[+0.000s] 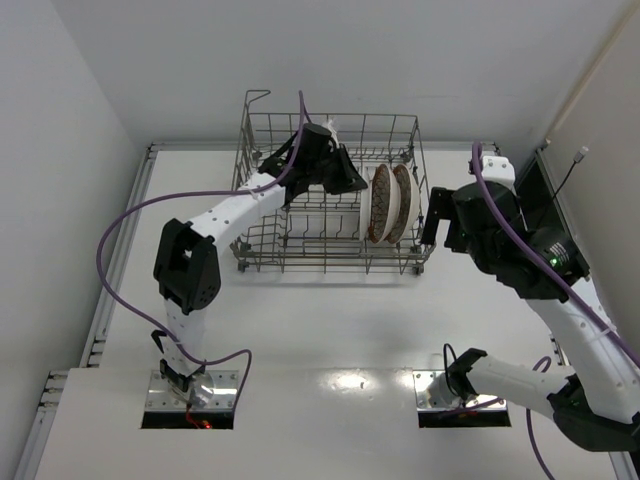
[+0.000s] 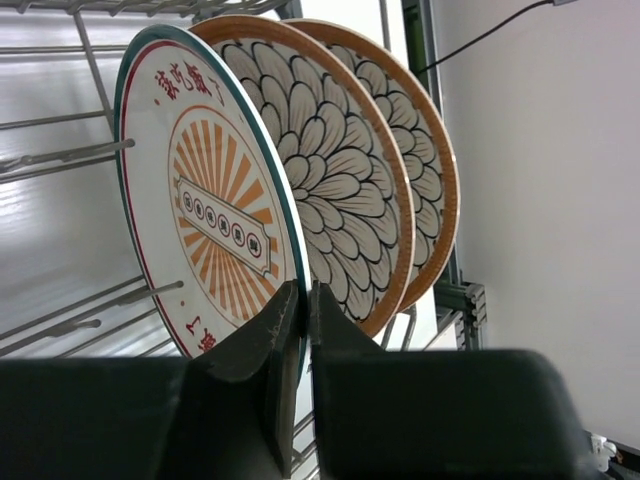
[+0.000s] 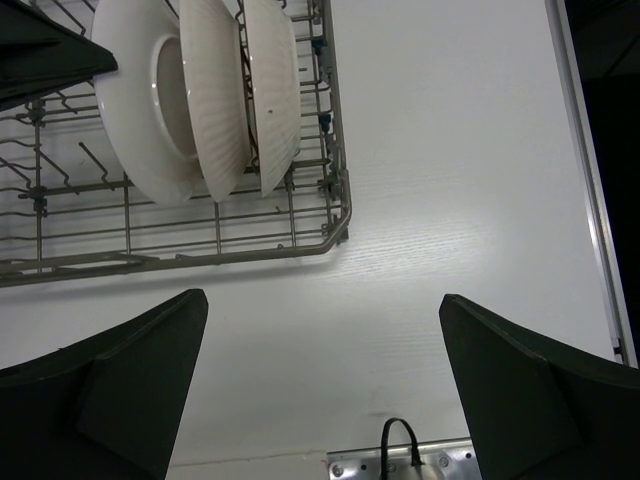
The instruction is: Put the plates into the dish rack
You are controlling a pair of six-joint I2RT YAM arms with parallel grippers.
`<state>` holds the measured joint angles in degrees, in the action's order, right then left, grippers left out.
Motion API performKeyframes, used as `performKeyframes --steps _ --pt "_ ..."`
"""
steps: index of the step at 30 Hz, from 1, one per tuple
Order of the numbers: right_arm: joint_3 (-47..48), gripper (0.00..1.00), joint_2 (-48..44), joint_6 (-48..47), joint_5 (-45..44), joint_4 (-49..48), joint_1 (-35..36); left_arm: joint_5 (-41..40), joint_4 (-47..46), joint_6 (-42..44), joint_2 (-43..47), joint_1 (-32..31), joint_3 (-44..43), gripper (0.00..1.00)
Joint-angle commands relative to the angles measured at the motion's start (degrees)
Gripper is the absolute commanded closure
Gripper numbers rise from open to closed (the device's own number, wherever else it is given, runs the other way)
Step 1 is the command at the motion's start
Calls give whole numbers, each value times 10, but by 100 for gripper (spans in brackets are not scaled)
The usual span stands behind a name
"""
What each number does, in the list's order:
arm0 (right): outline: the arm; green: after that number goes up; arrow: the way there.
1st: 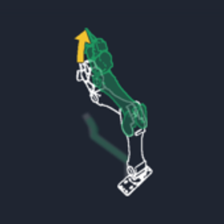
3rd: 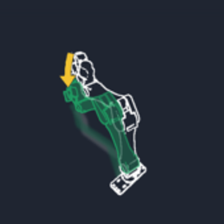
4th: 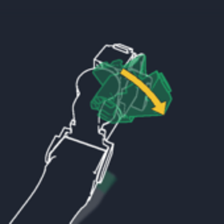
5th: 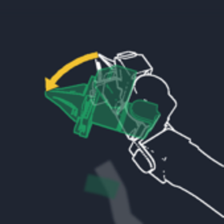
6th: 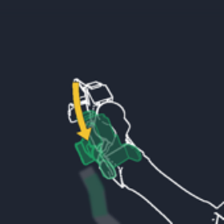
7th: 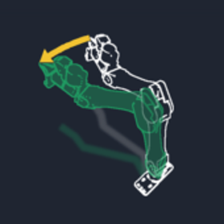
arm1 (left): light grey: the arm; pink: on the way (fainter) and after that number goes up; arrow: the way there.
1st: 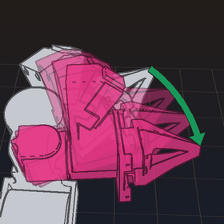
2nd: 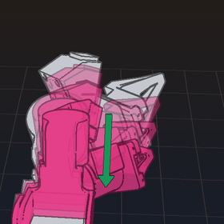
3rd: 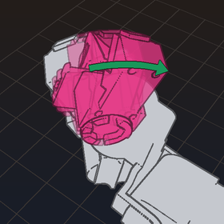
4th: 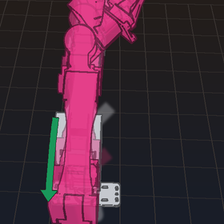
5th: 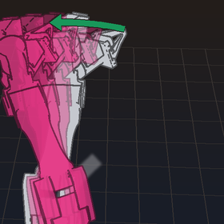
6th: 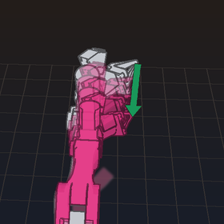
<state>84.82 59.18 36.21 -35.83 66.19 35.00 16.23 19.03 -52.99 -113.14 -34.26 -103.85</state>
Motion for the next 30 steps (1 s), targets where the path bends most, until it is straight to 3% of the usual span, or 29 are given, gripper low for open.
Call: performKeyframes --steps 1,4,5,9,13,15,23,30 --pt "-2 0 -6 3 -8 -1 -2 -1 -22 -1 12 -6 -4 93" --pt "10 0 1 -3 -3 -1 -2 -7 -17 8 12 -6 -4 78" --pt "15 0 10 -10 -3 -1 -2 -7 -17 16 12 -6 -12 67" --pt "57 0 36 -16 -10 15 -2 7 -17 21 -10 -6 -58 49" --pt "93 0 61 -26 -10 39 -7 13 -4 26 -18 -1 -103 39" --pt "117 0 82 -32 8 58 -7 13 -4 26 -18 -1 -103 23" --pt "191 0 132 -32 65 108 -7 5 -4 53 40 24 -103 21" --pt "213 0 102 -45 17 121 -7 -115 48 186 170 29 -69 17"
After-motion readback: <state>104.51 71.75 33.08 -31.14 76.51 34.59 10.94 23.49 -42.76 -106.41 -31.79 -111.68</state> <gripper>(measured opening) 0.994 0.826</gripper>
